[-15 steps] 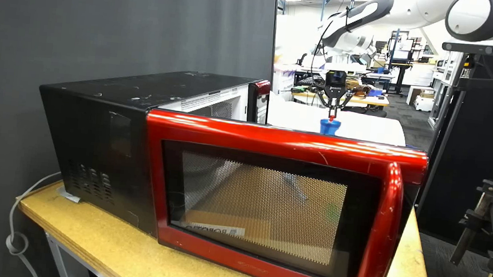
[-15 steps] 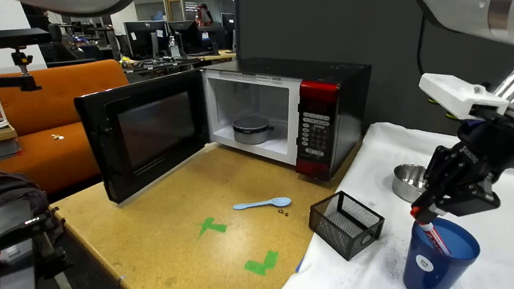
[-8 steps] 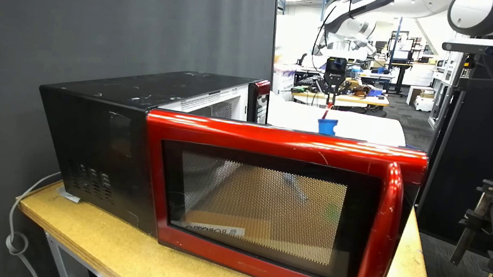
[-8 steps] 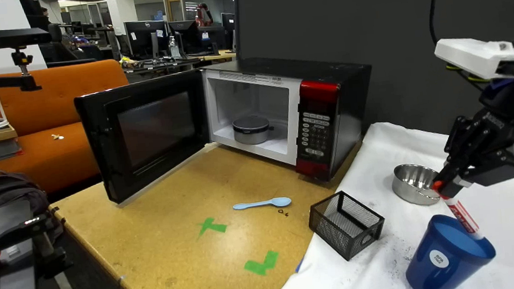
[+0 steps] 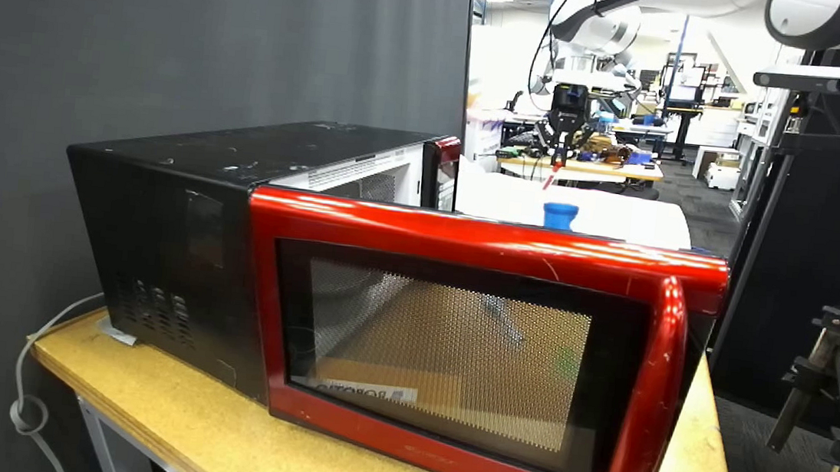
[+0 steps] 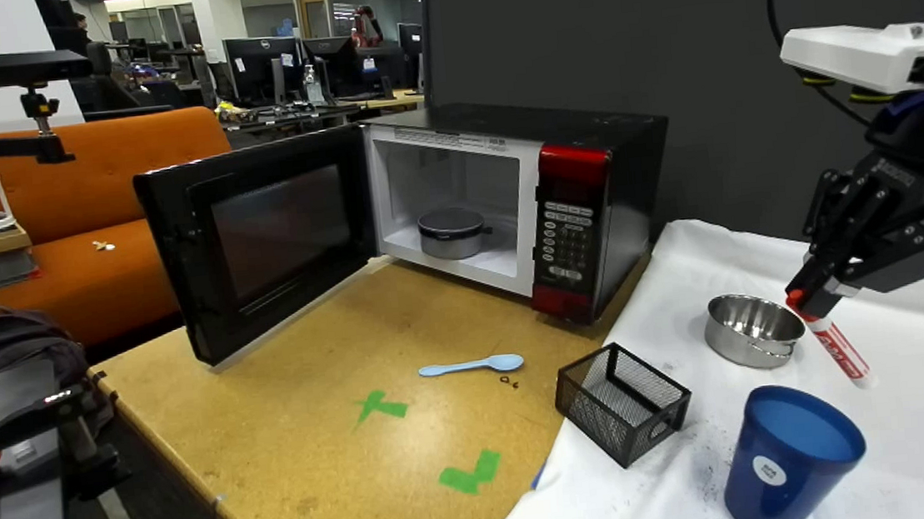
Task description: Remove the marker from the blue bowl and put it on the table
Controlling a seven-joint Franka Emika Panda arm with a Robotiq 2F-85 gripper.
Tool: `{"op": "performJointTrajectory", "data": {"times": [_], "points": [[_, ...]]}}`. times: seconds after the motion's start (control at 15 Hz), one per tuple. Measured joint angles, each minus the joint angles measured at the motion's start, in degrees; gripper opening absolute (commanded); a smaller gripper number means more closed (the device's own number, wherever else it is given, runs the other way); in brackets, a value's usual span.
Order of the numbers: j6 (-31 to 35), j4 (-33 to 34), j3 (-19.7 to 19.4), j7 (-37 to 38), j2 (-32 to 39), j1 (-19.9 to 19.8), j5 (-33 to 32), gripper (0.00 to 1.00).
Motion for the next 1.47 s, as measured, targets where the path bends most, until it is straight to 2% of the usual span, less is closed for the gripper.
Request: {"op": "performJointTrajectory", "data": {"times": [0.47,0.73,1.07,1.27,1.47], "points": [[1.72,-3.09,-0.55,-18.18,0.17,2.34,-6.12,0.05],[10.39,-6.93,-0.53,-29.85,-0.06,3.03,-8.0,0.05],[26.61,-15.97,0.82,-43.92,-3.65,3.55,-7.88,0.05],[28.6,-23.23,1.8,-49.7,-7.48,3.61,-7.85,0.05],[30.39,-31.52,2.12,-52.09,-10.08,3.61,-7.81,0.05]]}}
